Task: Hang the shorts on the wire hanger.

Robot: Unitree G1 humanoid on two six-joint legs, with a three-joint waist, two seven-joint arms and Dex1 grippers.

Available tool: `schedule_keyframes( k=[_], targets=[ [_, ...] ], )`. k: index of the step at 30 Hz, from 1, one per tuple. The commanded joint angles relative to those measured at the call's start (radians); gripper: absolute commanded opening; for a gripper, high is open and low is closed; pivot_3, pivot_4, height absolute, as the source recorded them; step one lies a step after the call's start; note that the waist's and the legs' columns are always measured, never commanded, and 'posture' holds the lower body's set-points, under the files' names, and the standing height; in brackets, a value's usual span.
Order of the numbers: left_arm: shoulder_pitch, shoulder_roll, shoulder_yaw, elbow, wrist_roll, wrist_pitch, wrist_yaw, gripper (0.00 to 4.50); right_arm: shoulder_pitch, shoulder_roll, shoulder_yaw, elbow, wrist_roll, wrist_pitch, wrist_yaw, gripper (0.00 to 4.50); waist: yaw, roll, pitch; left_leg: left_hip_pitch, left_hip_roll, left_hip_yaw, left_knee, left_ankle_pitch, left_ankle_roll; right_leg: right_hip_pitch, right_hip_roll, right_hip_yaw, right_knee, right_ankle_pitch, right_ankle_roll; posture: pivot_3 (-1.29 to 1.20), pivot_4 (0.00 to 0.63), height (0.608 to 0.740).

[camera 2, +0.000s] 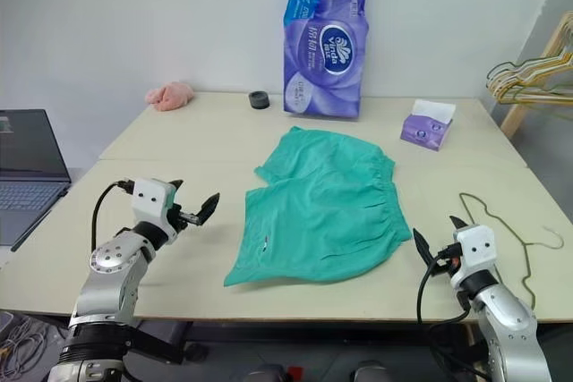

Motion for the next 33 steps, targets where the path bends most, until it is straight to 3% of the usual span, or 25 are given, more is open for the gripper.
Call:
schedule_keyframes(
  k=[1, 8, 20, 28, 33],
  targets=[
    [-0.01, 0.021, 0.011, 0.002, 0.017, -0.043, 0.004, 4.5, -0.01, -0.006, -0.022, -0.059, 0.007, -0.01, -0.011, 4.46, -0.001, 0.0, 0.0, 0.0, 0.0, 0.0, 0.0, 0.0, 0.0, 0.0, 0.0, 0.0, 0.0, 0.0, 0.0, -0.02, 0.0, 0.74],
    [0.01, 0.021, 0.009, 0.001, 0.047, -0.023, 0.045, 4.5, -0.009, -0.01, -0.016, -0.08, 0.003, 0.005, -0.016, 4.46, -0.007, 0.0, 0.0, 0.0, 0.0, -0.001, 0.0, 0.0, 0.0, 0.0, 0.0, 0.0, 0.0, 0.0, 0.0, -0.02, 0.0, 0.74],
    [0.058, 0.025, 0.004, -0.05, 0.0, -0.033, -0.045, 4.5, -0.002, -0.041, -0.007, -0.099, -0.007, 0.006, 0.013, 4.46, -0.016, 0.0, 0.0, 0.0, 0.0, 0.0, 0.0, 0.0, 0.0, 0.0, -0.001, 0.0, 0.0, 0.0, 0.0, -0.03, 0.005, 0.74],
    [0.087, 0.1, -0.039, -0.104, -0.088, -0.043, -0.316, 4.5, 0.025, -0.087, 0.011, -0.125, -0.029, -0.014, 0.061, 4.46, -0.021, 0.0, 0.0, 0.0, 0.0, 0.0, 0.0, 0.0, 0.0, 0.0, 0.0, 0.0, 0.0, 0.0, 0.0, -0.05, 0.01, 0.74],
    [0.108, 0.203, -0.118, -0.199, -0.181, 0.079, -0.564, 4.5, 0.067, -0.178, 0.044, -0.161, -0.055, -0.05, 0.163, 4.46, -0.025, 0.001, 0.001, 0.0, 0.001, 0.001, 0.0, 0.0, 0.0, 0.0, 0.0, 0.0, 0.0, -0.001, -0.001, -0.06, 0.016, 0.74]
  ],
)
